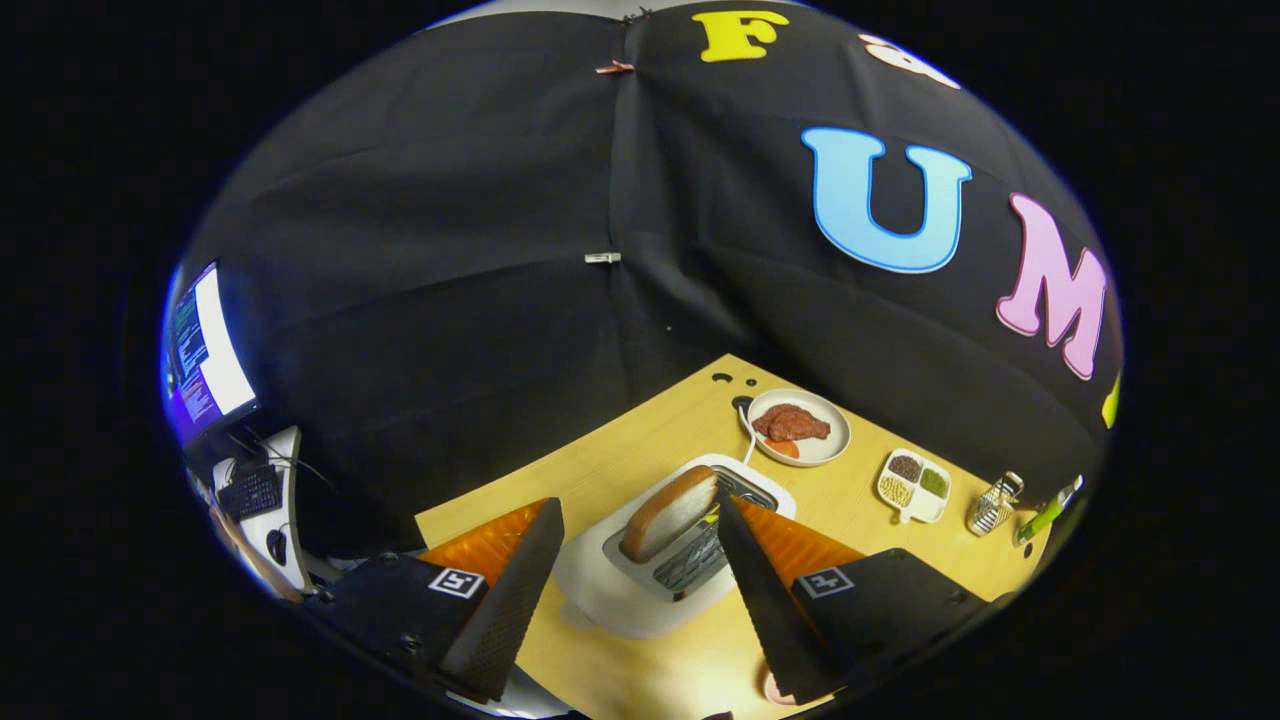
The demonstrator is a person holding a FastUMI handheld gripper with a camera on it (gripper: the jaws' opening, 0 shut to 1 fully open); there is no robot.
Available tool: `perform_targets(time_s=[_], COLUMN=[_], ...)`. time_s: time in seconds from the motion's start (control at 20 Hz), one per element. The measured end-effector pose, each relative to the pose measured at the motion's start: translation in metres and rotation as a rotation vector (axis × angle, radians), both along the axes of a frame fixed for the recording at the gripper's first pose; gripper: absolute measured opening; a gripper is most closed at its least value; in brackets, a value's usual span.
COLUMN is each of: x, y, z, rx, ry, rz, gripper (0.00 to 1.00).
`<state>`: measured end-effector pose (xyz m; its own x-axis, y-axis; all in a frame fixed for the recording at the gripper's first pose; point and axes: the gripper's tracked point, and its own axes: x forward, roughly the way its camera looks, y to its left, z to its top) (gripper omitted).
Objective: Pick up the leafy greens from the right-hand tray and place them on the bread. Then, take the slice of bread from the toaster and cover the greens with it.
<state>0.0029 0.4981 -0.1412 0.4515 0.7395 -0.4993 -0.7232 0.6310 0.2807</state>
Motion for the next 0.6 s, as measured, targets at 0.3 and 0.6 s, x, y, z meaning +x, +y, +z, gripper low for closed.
perform_targets(time_s=[0.3,0.6], x=[0.031,0.05], y=[0.026,0.042], z=[-0.044,-0.076], rx=[-0.063,-0.093], ry=[0.105,0.206], rz=[-0.073,-0.15], gripper=[0.97,0.61])
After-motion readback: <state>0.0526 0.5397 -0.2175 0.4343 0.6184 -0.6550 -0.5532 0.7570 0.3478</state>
